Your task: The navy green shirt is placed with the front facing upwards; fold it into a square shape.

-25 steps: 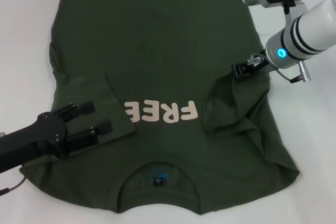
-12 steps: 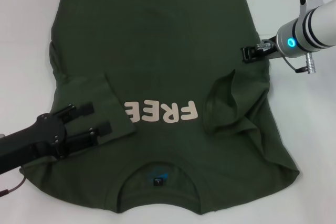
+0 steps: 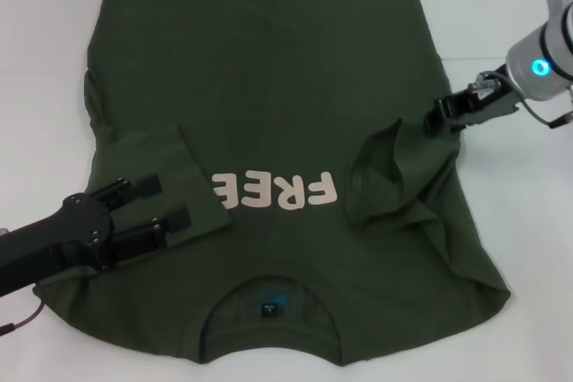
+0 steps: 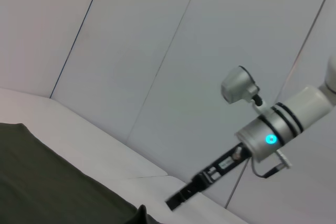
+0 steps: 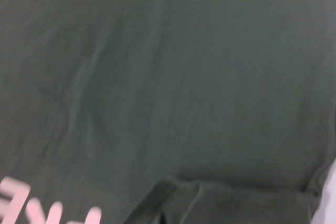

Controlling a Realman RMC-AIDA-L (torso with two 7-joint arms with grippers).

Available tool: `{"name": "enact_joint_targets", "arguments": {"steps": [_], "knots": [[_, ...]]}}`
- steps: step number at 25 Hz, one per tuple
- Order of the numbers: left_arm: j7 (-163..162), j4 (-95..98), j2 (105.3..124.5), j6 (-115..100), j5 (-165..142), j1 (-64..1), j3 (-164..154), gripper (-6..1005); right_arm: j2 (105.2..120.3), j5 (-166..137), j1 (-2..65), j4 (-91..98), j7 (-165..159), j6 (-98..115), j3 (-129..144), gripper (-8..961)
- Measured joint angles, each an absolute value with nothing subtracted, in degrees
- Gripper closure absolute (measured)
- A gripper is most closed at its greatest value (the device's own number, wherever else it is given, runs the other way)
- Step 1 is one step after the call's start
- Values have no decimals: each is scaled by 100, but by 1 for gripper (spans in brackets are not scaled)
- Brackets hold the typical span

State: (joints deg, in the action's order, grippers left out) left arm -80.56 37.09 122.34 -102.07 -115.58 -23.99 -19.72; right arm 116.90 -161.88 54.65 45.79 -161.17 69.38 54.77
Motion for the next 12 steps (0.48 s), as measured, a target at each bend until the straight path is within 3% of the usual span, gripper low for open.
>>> {"name": "enact_joint_targets", "arguments": {"steps": [8,12], "knots": [[-8068,3702,12240,-10194,-11551,-2399,-1944,94,11518,-16119,5391,4889,-15747,8249,5149,486],[-8091,3700,12242,-10178,-11541,-2400,-1947,94,11502,-16112,5329,4845,-15572,8399,5008,381]]}}
